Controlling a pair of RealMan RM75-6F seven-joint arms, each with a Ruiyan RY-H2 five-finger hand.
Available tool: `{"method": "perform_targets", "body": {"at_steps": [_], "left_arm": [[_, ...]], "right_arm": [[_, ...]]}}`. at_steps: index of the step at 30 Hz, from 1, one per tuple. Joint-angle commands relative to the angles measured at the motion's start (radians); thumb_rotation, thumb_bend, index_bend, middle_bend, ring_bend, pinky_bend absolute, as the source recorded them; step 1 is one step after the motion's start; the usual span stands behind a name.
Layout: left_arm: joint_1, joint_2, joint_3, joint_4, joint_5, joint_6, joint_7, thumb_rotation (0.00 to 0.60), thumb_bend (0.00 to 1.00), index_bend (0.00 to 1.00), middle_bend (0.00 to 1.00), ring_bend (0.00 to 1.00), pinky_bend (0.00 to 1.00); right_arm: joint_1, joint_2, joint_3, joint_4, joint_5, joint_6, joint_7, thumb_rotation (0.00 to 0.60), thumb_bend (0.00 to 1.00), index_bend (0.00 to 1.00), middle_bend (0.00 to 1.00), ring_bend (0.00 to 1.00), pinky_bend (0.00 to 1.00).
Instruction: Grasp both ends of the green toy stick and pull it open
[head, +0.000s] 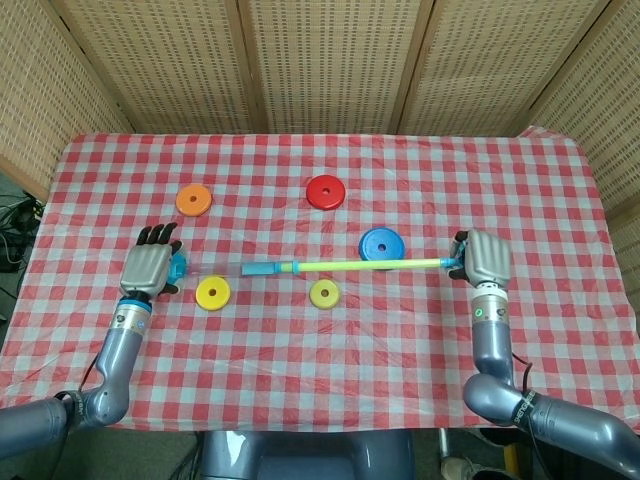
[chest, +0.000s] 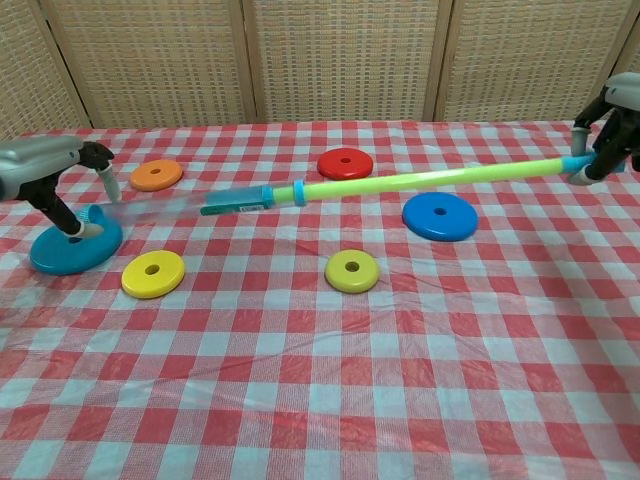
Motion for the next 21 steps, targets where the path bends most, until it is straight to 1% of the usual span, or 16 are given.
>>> {"method": "perform_targets", "body": {"at_steps": [1,2,3,4,7,8,9,10,11,12,15,20,21], "left_arm": [[-0.003,0.018,0.002,-0.014,-0.003,-0.018,-0.001,0.600,0.25,0.19,0.00,0.00,0.00],[-0.003,0.020,0.002,-0.018,-0.004,-0.021,-0.003,0.600,0.25,0.19,0.00,0.00,0.00],[-0.002,0.023,0.002,-0.022,-0.005,-0.022,-0.005,0.600,0.25,0.18,0.00,0.00,0.00],[-0.001,0.025,0.001,-0.027,-0.004,-0.022,-0.009,0.600,0.25,0.18,0.00,0.00,0.00],[0.002,0.030,0.001,-0.038,0.002,-0.017,-0.017,0.600,0.25,0.17,0.00,0.00,0.00],[0.003,0.032,0.001,-0.042,0.004,-0.016,-0.020,0.600,0.25,0.16,0.00,0.00,0.00],[0.006,0.035,0.000,-0.047,0.008,-0.015,-0.027,0.600,0.25,0.15,0.00,0.00,0.00],[0.008,0.040,-0.001,-0.053,0.011,-0.013,-0.033,0.600,0.25,0.14,0.00,0.00,0.00],[0.012,0.044,-0.002,-0.059,0.015,-0.010,-0.040,0.600,0.25,0.14,0.00,0.00,0.00],[0.020,0.053,-0.007,-0.074,0.024,0.002,-0.058,0.600,0.25,0.13,0.00,0.00,0.00],[0.046,0.080,-0.002,-0.111,0.061,0.025,-0.099,0.600,0.25,0.12,0.00,0.00,0.00],[0.124,0.130,0.045,-0.162,0.210,0.080,-0.226,0.600,0.25,0.08,0.00,0.00,0.00],[0.150,0.143,0.066,-0.164,0.266,0.105,-0.265,0.600,0.25,0.07,0.00,0.00,0.00]], "right_arm": [[-0.002,0.027,-0.006,-0.030,0.055,-0.015,-0.051,0.600,0.30,0.46,0.74,0.64,0.40],[-0.001,0.036,-0.005,-0.036,0.071,-0.026,-0.059,0.600,0.29,0.39,0.60,0.54,0.33],[-0.001,0.042,-0.005,-0.041,0.081,-0.037,-0.063,0.600,0.29,0.34,0.50,0.45,0.28],[-0.002,0.049,-0.006,-0.047,0.089,-0.049,-0.062,0.600,0.28,0.31,0.45,0.41,0.25],[-0.004,0.058,-0.013,-0.050,0.089,-0.067,-0.059,0.600,0.26,0.19,0.24,0.19,0.16],[-0.006,0.059,-0.015,-0.050,0.087,-0.072,-0.056,0.600,0.26,0.15,0.16,0.10,0.12],[-0.008,0.062,-0.018,-0.050,0.083,-0.079,-0.050,0.600,0.25,0.11,0.08,0.04,0.09],[-0.010,0.064,-0.020,-0.049,0.081,-0.085,-0.044,0.600,0.25,0.09,0.05,0.02,0.06],[-0.011,0.067,-0.023,-0.049,0.078,-0.091,-0.039,0.600,0.24,0.06,0.01,0.00,0.03],[-0.016,0.071,-0.026,-0.051,0.065,-0.096,-0.028,0.600,0.23,0.04,0.00,0.00,0.01],[-0.034,0.082,-0.040,-0.059,0.009,-0.094,0.009,0.600,0.23,0.01,0.00,0.00,0.00],[-0.098,0.123,-0.094,-0.093,-0.199,-0.083,0.132,0.600,0.22,0.01,0.00,0.00,0.00],[-0.121,0.137,-0.118,-0.094,-0.282,-0.076,0.176,0.600,0.22,0.01,0.00,0.00,0.00]]}}
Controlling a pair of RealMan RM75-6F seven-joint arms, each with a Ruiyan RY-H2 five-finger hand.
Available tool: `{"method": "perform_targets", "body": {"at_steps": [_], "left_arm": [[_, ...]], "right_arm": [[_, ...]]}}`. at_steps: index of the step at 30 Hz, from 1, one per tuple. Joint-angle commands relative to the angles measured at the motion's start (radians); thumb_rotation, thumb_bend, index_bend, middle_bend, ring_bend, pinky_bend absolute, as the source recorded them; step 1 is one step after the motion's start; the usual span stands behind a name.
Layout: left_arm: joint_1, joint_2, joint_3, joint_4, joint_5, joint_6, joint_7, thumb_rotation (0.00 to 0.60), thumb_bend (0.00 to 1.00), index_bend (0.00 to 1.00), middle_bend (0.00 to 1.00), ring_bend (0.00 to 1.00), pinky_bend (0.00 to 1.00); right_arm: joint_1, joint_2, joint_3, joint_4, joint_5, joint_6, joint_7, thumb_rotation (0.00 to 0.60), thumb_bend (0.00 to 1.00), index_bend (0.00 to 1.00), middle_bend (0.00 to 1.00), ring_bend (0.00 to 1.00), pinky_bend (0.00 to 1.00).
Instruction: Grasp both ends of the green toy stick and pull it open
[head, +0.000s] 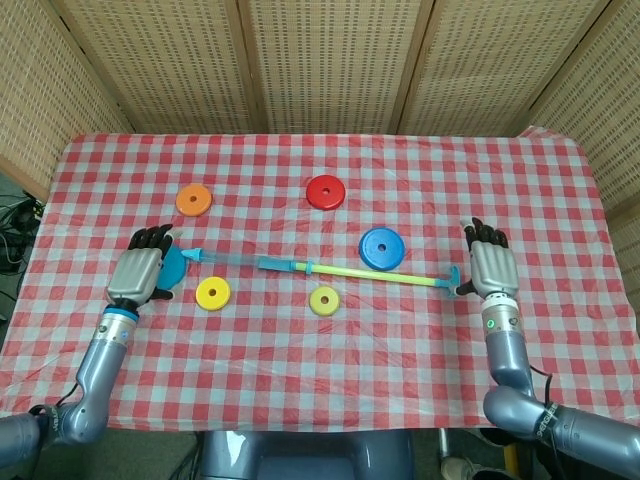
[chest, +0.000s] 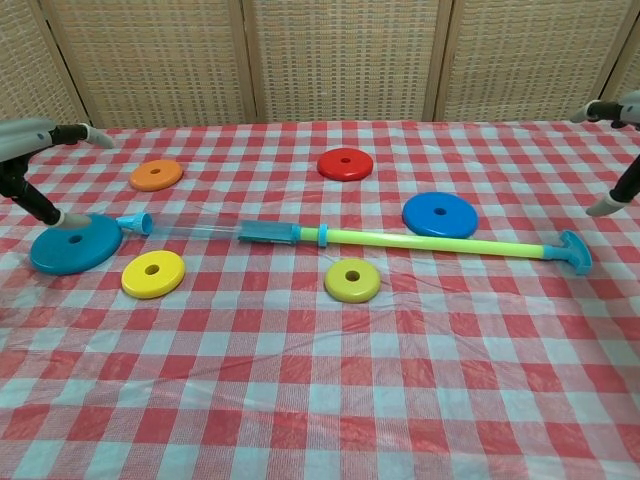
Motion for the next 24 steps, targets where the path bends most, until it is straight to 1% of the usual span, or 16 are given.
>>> {"method": "perform_targets", "body": {"at_steps": [1,2,3,5,7,10,13,17,20,24], "left_arm": [[0.088,0.049,0.065,-0.026,0.164,0.079,-0.122,0.600,0.25,0.05,0.00,0.00,0.00],[0.125,0.063,0.097,-0.018,0.213,0.130,-0.124,0.600,0.24,0.05,0.00,0.00,0.00],[0.150,0.068,0.119,-0.014,0.244,0.170,-0.109,0.600,0.24,0.03,0.00,0.00,0.00],[0.182,0.072,0.145,-0.008,0.276,0.219,-0.082,0.600,0.21,0.01,0.00,0.00,0.00],[0.242,0.088,0.183,-0.018,0.312,0.290,-0.069,0.600,0.18,0.00,0.00,0.00,0.00],[0.304,0.106,0.211,-0.027,0.347,0.347,-0.117,0.600,0.15,0.00,0.00,0.00,0.00],[0.355,0.120,0.238,-0.026,0.388,0.390,-0.154,0.600,0.13,0.00,0.00,0.00,0.00],[0.410,0.117,0.259,0.002,0.446,0.449,-0.188,0.600,0.13,0.00,0.00,0.00,0.00],[0.435,0.111,0.266,0.036,0.468,0.461,-0.200,0.600,0.13,0.00,0.00,0.00,0.00],[0.460,0.110,0.244,0.053,0.457,0.471,-0.217,0.600,0.13,0.00,0.00,0.00,0.00]], "right_arm": [[-0.083,0.053,-0.080,-0.019,-0.258,0.023,0.152,0.600,0.21,0.00,0.00,0.00,0.00],[-0.116,0.068,-0.113,-0.014,-0.341,0.057,0.183,0.600,0.19,0.00,0.00,0.00,0.00],[-0.138,0.075,-0.135,-0.010,-0.393,0.085,0.200,0.600,0.17,0.00,0.00,0.00,0.00],[-0.167,0.080,-0.160,-0.001,-0.454,0.120,0.225,0.600,0.12,0.00,0.00,0.00,0.00],[-0.220,0.094,-0.212,0.007,-0.552,0.171,0.280,0.600,0.08,0.00,0.00,0.00,0.00],[-0.278,0.101,-0.271,0.055,-0.664,0.222,0.357,0.600,0.05,0.00,0.00,0.00,0.00],[-0.327,0.101,-0.307,0.101,-0.730,0.261,0.437,0.600,0.04,0.00,0.00,0.00,0.00],[-0.378,0.108,-0.335,0.134,-0.797,0.314,0.487,0.600,0.03,0.00,0.00,0.00,0.00],[-0.407,0.113,-0.348,0.136,-0.840,0.347,0.501,0.600,0.03,0.00,0.00,0.00,0.00],[-0.440,0.101,-0.369,0.137,-0.894,0.375,0.508,0.600,0.03,0.00,0.00,0.00,0.00]]}}
